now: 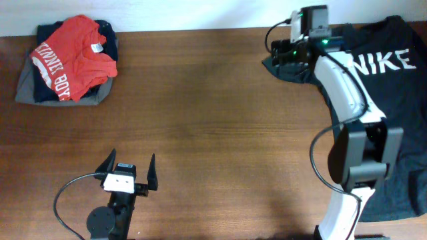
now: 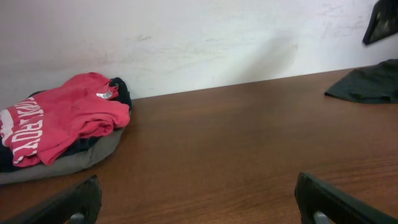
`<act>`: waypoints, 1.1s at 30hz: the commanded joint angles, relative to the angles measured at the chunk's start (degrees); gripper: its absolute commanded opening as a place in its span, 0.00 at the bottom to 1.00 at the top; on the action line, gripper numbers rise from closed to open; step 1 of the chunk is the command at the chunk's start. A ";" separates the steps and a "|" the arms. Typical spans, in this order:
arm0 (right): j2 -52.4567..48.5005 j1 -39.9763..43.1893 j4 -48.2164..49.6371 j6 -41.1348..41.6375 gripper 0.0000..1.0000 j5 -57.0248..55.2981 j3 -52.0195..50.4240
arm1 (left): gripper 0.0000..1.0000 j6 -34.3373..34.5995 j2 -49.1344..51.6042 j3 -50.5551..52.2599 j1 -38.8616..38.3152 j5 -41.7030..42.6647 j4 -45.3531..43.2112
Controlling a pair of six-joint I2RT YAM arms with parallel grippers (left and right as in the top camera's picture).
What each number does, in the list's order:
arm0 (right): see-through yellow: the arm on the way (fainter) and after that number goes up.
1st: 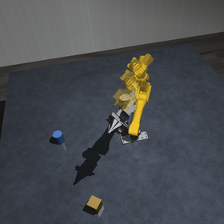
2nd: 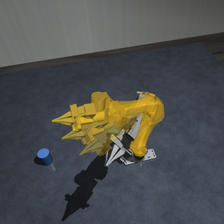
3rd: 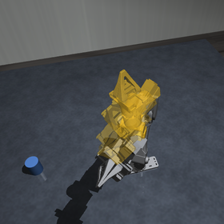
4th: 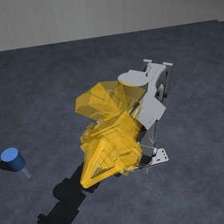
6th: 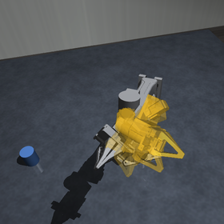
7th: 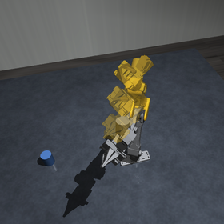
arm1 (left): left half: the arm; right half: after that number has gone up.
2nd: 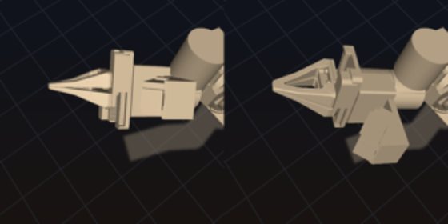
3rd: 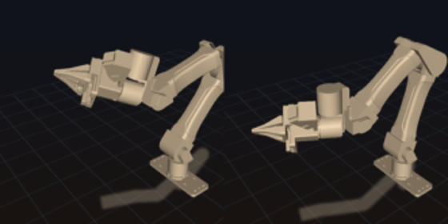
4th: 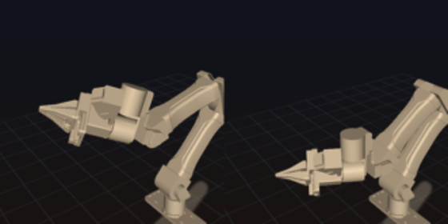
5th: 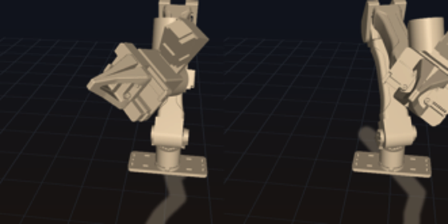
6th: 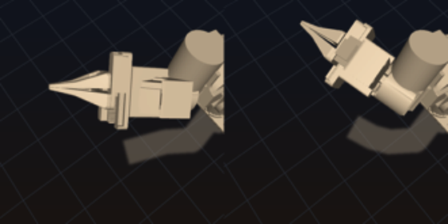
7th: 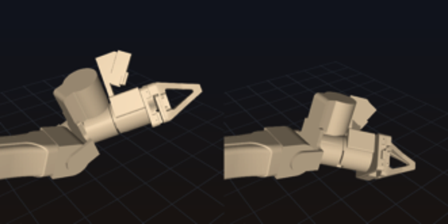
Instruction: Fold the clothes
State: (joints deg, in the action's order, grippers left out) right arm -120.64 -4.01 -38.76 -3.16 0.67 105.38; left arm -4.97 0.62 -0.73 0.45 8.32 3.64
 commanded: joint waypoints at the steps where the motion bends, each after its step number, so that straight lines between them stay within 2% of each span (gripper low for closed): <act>1: -1.84 -2.03 -1.29 -5.79 0.99 -1.60 0.28 | 0.99 -0.74 -0.33 0.24 0.20 -0.22 0.13; 8: -5.55 -2.36 -6.99 -6.08 0.99 -3.10 0.28 | 0.99 -0.74 -0.33 0.24 0.20 -0.22 0.13; 18: -8.11 -2.34 -7.30 -8.94 0.99 -5.90 0.28 | 0.99 -0.74 -0.33 0.24 0.20 -0.22 0.13; 33: -10.91 1.62 0.42 -8.79 0.99 -5.16 0.28 | 0.99 -0.74 -0.33 0.24 0.20 -0.22 0.13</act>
State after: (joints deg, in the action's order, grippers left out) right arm -131.22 -3.64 -38.85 -12.05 -3.88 105.38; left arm -4.97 0.62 -0.73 0.45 8.29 3.64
